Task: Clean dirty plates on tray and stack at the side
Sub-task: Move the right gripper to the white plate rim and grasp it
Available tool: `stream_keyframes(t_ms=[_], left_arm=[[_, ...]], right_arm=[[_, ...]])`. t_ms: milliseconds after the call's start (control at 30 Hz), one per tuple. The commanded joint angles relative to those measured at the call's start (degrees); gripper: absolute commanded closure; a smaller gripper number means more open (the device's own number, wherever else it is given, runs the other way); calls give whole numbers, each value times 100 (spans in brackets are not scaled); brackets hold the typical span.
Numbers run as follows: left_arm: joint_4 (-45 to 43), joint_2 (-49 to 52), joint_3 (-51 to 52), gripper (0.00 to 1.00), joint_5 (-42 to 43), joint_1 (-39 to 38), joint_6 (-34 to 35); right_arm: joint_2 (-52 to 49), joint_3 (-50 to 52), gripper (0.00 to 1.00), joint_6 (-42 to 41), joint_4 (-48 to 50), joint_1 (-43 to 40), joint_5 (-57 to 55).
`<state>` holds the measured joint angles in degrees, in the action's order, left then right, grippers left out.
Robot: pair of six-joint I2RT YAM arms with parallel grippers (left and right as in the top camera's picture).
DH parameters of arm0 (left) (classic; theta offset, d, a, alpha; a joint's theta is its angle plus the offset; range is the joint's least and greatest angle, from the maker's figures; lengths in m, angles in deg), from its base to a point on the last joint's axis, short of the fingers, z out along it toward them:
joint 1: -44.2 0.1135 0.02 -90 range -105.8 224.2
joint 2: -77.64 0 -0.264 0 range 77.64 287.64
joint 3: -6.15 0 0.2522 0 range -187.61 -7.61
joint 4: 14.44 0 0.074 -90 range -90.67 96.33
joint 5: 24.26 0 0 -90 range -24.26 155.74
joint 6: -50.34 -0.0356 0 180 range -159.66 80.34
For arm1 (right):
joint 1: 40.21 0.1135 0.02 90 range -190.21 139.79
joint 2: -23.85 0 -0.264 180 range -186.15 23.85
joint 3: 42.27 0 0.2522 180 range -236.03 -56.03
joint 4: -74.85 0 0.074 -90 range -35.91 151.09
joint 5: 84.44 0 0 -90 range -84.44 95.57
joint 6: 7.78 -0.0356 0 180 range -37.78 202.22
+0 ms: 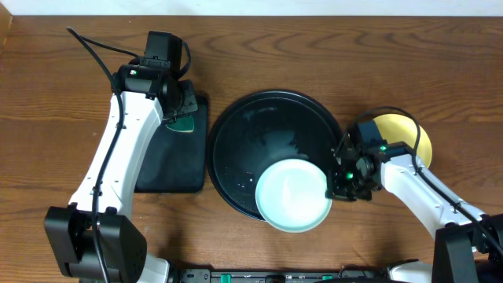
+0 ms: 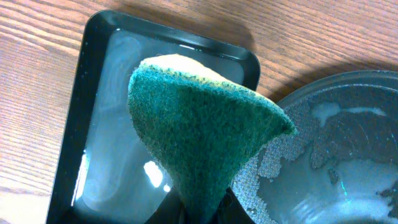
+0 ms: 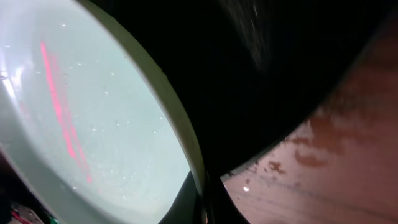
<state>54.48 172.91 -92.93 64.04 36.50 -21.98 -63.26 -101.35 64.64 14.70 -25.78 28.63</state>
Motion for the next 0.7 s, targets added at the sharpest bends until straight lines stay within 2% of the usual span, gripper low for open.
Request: stream_keyframes(t_ms=[0,267,567,667], left_arm=[[7,2,-15,93,-48,13,-111],[-55,22,-13,93,-48,13,-109],[-98,22,-2,93,-35,13,-101],[-103,22,42,93,201,13,-92]], right_arm=[[-7,-433,99,-61,90,28,46],[-236,-1121,99,83,601,31,-946],[-1578,-2041,99,1014,433,42,-920],[-1827,-2201,99,1252,378,98,-852]])
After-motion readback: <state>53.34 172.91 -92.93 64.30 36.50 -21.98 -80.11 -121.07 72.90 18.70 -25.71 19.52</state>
